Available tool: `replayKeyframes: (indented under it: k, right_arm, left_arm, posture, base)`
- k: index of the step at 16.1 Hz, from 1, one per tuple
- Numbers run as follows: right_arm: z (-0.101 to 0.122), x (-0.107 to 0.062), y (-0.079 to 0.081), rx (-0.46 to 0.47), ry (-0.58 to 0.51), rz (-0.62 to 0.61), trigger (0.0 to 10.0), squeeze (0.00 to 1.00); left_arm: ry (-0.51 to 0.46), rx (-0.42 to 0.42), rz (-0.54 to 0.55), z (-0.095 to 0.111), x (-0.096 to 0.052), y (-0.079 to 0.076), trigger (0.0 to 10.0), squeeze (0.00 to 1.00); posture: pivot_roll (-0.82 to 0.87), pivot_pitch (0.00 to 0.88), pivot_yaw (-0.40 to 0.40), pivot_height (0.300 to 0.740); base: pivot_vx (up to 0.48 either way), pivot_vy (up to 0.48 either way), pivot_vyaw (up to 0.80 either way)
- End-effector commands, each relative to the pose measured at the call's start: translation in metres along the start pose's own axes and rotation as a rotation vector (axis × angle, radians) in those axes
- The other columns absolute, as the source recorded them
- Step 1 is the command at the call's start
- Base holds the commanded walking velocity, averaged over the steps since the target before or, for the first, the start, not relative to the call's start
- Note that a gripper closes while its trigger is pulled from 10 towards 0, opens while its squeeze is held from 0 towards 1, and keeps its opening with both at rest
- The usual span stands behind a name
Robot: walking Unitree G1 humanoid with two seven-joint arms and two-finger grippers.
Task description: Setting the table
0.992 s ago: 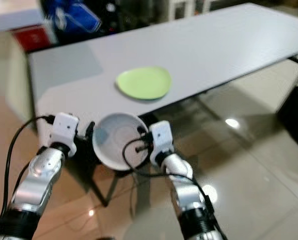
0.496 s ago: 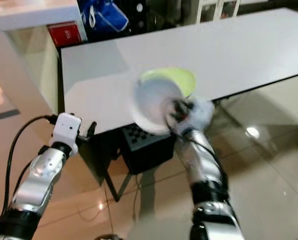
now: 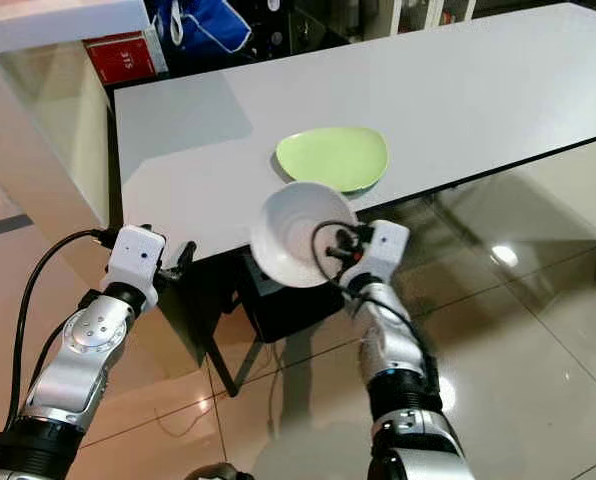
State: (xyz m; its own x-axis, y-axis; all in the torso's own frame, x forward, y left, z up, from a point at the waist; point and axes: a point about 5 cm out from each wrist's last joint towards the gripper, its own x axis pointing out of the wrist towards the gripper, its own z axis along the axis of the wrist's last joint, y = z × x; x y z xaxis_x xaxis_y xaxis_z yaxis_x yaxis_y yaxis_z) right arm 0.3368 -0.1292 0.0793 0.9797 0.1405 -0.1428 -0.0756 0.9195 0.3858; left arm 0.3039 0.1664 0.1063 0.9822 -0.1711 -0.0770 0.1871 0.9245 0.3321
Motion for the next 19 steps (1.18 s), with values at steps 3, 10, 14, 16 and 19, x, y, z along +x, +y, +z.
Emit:
replayKeyframes:
  k: [3, 10, 14, 16, 19]
  right_arm:
    - [-0.002, -0.001, 0.011, -0.030, -0.019, 0.047, 0.0, 0.00]
    - [-0.008, -0.004, 0.020, -0.058, -0.015, 0.089, 0.0, 0.00]
    - [-0.009, -0.006, 0.022, -0.071, -0.015, 0.105, 0.0, 0.00]
    - [-0.009, -0.006, 0.022, -0.084, -0.015, 0.113, 0.0, 0.00]
    - [-0.009, -0.007, 0.022, -0.093, -0.015, 0.120, 0.0, 0.00]
  left_arm:
    - [-0.023, 0.012, 0.000, 0.005, 0.000, 0.003, 10.0, 0.00]
    - [0.020, 0.041, 0.007, 0.001, 0.001, 0.004, 10.0, 0.00]
    - [0.024, 0.048, 0.008, 0.000, 0.002, 0.004, 10.0, 0.00]
    - [0.021, 0.056, 0.009, 0.001, 0.002, 0.003, 10.0, 0.00]
    - [0.021, 0.054, 0.015, 0.001, 0.003, 0.002, 10.0, 0.00]
  posture:
    - [0.14, 0.000, 0.103, 0.740]
    - [0.14, 0.000, 0.108, 0.740]
    - [0.13, 0.000, 0.108, 0.740]
    - [0.13, 0.000, 0.105, 0.740]
    - [0.13, 0.000, 0.105, 0.740]
  base:
    - [0.259, -0.401, 0.00]
    - [0.340, -0.259, 0.00]
    - [0.434, 0.000, 0.00]
    - [0.433, 0.000, 0.00]
    - [0.434, 0.000, 0.00]
